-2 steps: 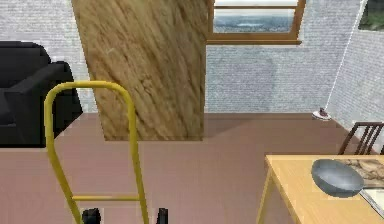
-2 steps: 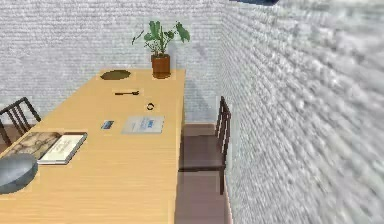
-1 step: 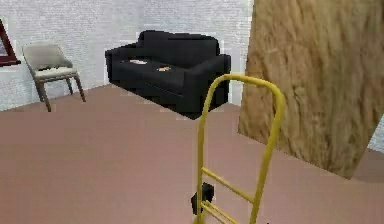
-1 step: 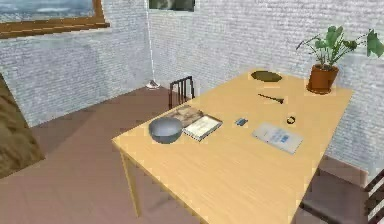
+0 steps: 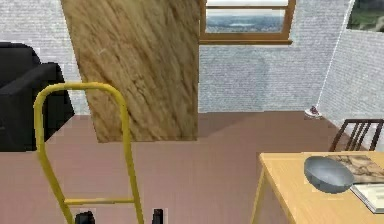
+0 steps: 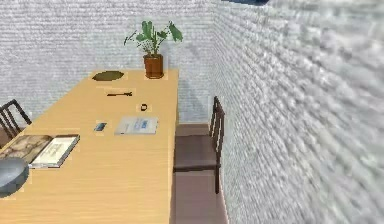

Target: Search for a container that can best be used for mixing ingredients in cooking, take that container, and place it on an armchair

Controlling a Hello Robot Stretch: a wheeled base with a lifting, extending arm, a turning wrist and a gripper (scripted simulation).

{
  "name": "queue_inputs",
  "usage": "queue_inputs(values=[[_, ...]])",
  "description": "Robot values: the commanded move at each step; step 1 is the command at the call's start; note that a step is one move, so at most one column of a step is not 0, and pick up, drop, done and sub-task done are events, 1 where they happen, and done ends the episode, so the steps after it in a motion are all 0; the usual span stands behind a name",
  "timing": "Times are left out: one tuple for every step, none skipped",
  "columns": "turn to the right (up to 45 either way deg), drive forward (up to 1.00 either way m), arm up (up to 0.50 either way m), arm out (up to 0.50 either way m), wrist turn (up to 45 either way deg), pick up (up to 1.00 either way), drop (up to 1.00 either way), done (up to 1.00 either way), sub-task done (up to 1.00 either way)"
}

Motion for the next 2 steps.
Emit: queue_inputs(values=[[6.0, 0.00, 0.00, 0.00, 0.0, 0.00, 0.00, 0.00, 0.00], [0.0, 1.00, 0.00, 0.00, 0.0, 0.00, 0.00, 0.00, 0.00]])
